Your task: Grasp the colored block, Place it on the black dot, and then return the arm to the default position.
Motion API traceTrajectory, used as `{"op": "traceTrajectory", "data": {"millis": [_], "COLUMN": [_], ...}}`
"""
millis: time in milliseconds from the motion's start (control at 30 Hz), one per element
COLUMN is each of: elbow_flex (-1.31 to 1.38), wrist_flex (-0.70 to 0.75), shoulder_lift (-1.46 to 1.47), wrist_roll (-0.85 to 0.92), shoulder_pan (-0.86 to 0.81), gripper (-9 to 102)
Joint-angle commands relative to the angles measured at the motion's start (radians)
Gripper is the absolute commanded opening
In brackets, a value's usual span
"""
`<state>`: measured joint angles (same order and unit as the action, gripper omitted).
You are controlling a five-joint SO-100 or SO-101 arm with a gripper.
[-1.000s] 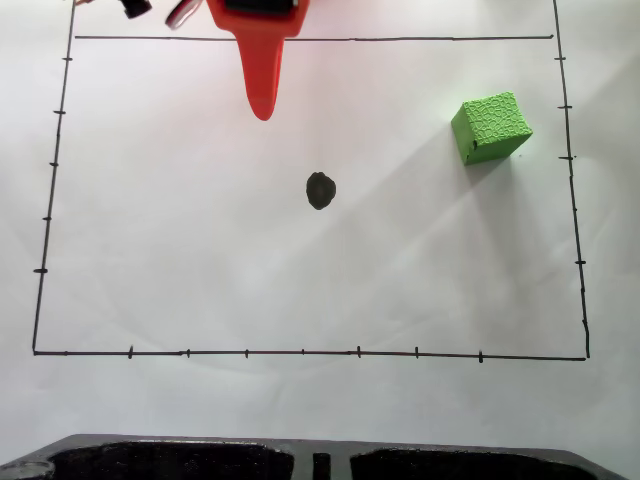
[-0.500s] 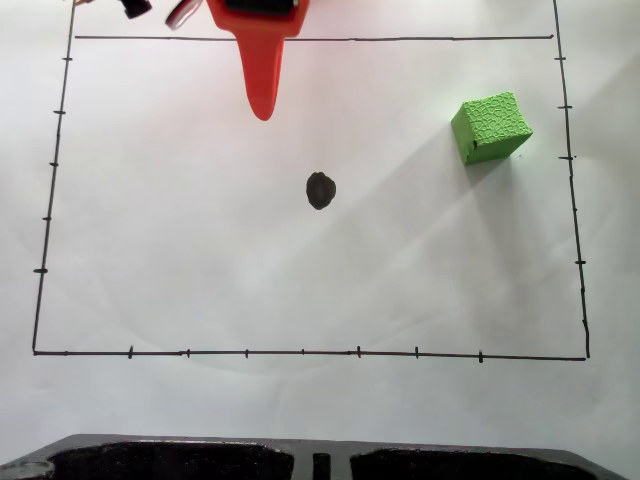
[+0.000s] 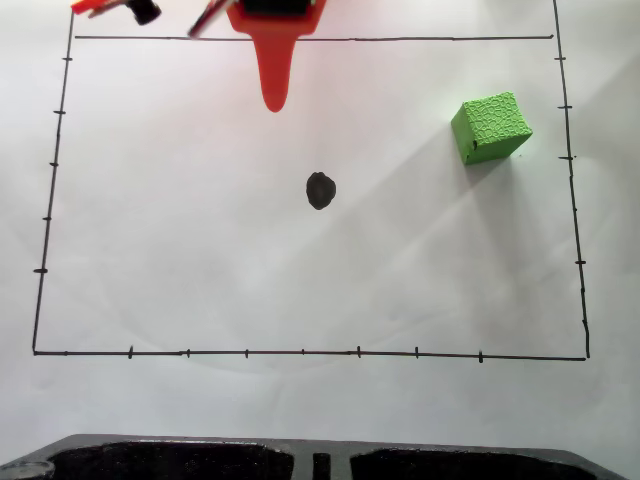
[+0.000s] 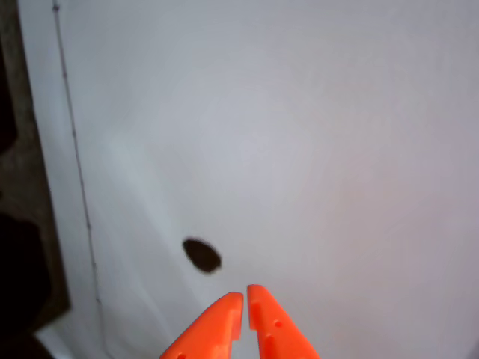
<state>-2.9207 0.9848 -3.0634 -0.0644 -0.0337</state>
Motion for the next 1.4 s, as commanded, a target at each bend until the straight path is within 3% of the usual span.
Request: {"op": "traceTrajectory", "data": {"millis": [0,333,700,1067,1367], "elbow_flex": [0.176,0.647,0.874,1.049,1.088], "wrist_flex": [0.02,0.195,0.33,0.319,0.299], "shoulder_lift": [0.202,0.713,0.994,1.27,1.302], "wrist_roll": [0.008,-0.259,-0.6,-0.738,-0.761], "shoulder_pan": [0.075,0.296,0.597,0.692,0.753], "gripper": [0,0,0,0,15]}}
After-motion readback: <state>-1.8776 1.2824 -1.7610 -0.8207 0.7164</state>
